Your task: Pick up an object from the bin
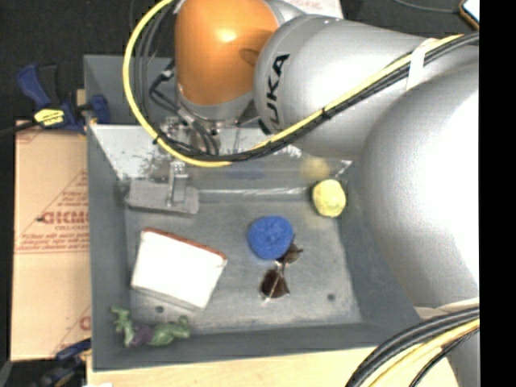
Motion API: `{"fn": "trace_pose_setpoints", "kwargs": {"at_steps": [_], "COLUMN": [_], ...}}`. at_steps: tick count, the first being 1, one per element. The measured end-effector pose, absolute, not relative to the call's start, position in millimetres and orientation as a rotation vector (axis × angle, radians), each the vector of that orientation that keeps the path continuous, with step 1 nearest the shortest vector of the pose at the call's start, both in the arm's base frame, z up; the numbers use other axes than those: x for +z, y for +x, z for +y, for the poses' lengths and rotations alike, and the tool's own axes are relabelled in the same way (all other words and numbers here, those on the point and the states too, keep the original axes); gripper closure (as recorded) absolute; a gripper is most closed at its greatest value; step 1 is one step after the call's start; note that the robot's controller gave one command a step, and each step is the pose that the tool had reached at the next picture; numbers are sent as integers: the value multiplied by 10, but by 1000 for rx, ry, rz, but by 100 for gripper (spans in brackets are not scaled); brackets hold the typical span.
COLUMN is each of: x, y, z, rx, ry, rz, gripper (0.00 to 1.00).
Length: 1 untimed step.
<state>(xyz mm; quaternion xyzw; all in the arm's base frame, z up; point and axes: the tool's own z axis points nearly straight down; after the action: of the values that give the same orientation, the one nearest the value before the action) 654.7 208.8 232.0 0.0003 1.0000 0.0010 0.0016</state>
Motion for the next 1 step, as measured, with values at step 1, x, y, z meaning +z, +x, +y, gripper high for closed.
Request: {"fn": "trace_pose_setpoints", "kwargs": {"at_steps": [1], "x": [932], "y": [6536], "z": [1859], "rx": [6], "ry": [287], "rz": [3123], "gripper": [0]}}
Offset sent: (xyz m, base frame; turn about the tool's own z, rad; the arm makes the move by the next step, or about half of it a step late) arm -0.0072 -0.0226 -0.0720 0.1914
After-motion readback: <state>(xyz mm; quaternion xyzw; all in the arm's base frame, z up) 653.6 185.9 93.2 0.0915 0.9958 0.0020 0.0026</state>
